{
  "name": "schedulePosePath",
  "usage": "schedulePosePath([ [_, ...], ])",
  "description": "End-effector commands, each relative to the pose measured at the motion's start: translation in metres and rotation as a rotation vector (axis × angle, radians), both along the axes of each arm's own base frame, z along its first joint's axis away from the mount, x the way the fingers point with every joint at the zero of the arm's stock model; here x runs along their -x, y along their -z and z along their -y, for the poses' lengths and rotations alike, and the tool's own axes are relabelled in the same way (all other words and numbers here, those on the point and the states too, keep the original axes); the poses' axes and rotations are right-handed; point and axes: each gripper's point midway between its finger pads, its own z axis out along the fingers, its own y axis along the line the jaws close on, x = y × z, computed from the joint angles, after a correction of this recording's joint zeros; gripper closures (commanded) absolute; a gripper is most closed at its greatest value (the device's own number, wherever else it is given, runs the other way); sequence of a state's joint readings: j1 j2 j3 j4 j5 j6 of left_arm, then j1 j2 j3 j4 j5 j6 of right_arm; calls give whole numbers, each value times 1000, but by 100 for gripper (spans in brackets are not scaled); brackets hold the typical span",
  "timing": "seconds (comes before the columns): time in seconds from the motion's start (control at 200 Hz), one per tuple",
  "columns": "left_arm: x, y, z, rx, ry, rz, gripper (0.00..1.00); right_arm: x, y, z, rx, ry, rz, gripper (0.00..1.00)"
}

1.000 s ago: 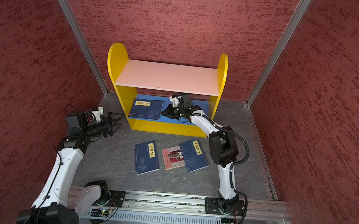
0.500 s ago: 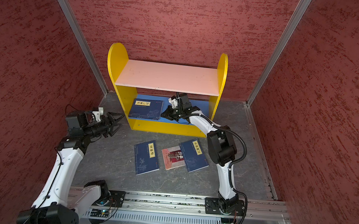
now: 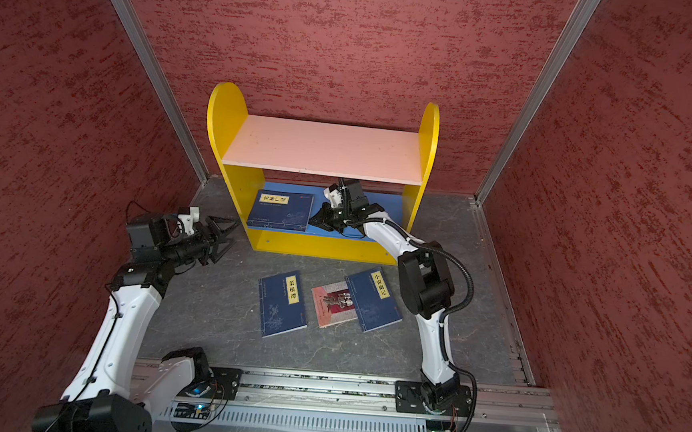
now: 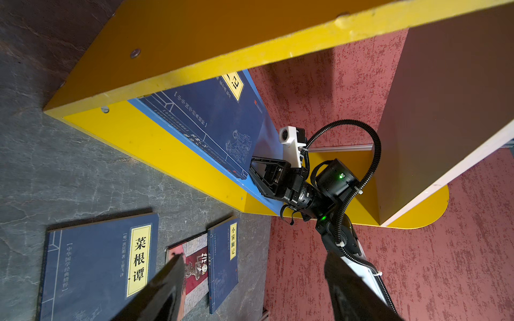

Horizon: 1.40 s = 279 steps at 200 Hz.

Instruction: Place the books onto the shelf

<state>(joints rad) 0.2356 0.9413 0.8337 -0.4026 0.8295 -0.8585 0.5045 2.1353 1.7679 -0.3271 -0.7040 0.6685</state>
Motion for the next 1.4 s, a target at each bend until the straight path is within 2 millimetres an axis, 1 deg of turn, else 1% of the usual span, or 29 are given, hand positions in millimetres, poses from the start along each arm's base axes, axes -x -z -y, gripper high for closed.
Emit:
schedulePosePath([
  [0.0, 0, -1, -2, -4, -1, 13, 21, -5, -1, 0, 38, 8, 31, 91],
  [0.105, 0, -2, -1, -4, 0, 10, 21, -8, -4, 6, 64, 38, 54, 87],
  [0.2, 0, -3, -1, -6, 3, 10, 20, -9, -16, 14, 69, 69, 84, 83],
  [0.24, 0, -4, -1, -6, 4, 9, 20, -7, -22, 16, 66, 78, 99, 81],
  [0.296, -1, -5, -1, -9, 6, 12, 20, -5, -28, 22, 70, 93, 113, 76],
  [0.386, -1, -5, -2, -12, 7, 10, 19, 3, -38, 31, 70, 104, 130, 72],
  [0.476, 0, -4, -1, -14, 11, 6, 18, 16, -43, 38, 72, 101, 130, 70],
  [0.606, 3, -3, 1, -12, 26, -2, 17, 40, -43, 48, 79, 82, 117, 68],
  [0.681, 7, -8, 3, -28, 43, 19, 16, 55, -43, 57, 83, 84, 121, 68],
  [0.701, 8, -11, 3, -37, 48, 34, 16, 60, -40, 59, 86, 83, 117, 68],
  [0.792, 13, -16, 4, -70, 57, 71, 15, 82, -47, 69, 79, 71, 133, 66],
  [0.847, 16, -12, 5, -81, 62, 61, 15, 98, -45, 74, 85, 55, 130, 65],
  [0.962, 22, -2, 8, -72, 86, 31, 13, 125, -40, 87, 122, 51, 134, 62],
  [0.987, 24, -4, 11, -61, 103, 44, 13, 131, -38, 90, 127, 53, 135, 61],
  [1.002, 25, -6, 13, -54, 115, 56, 13, 134, -34, 91, 134, 55, 127, 60],
  [1.017, 27, -7, 15, -47, 126, 67, 13, 138, -39, 94, 128, 60, 140, 60],
  [1.047, 29, -10, 18, -36, 137, 83, 12, 144, -37, 98, 127, 67, 138, 59],
  [1.137, 36, -20, 27, -40, 172, 148, 10, 158, -26, 107, 105, 98, 110, 56],
  [1.207, 40, -22, 33, -70, 203, 175, 9, 166, -12, 116, 112, 141, 79, 55],
  [1.303, 46, -19, 43, -93, 253, 181, 8, 170, 12, 135, 172, 236, 41, 52],
  [1.358, 51, -19, 51, -95, 294, 192, 7, 172, 21, 145, 194, 286, 33, 50],
  [1.393, 56, -20, 59, -90, 341, 209, 5, 173, 24, 151, 202, 313, 31, 49],
])
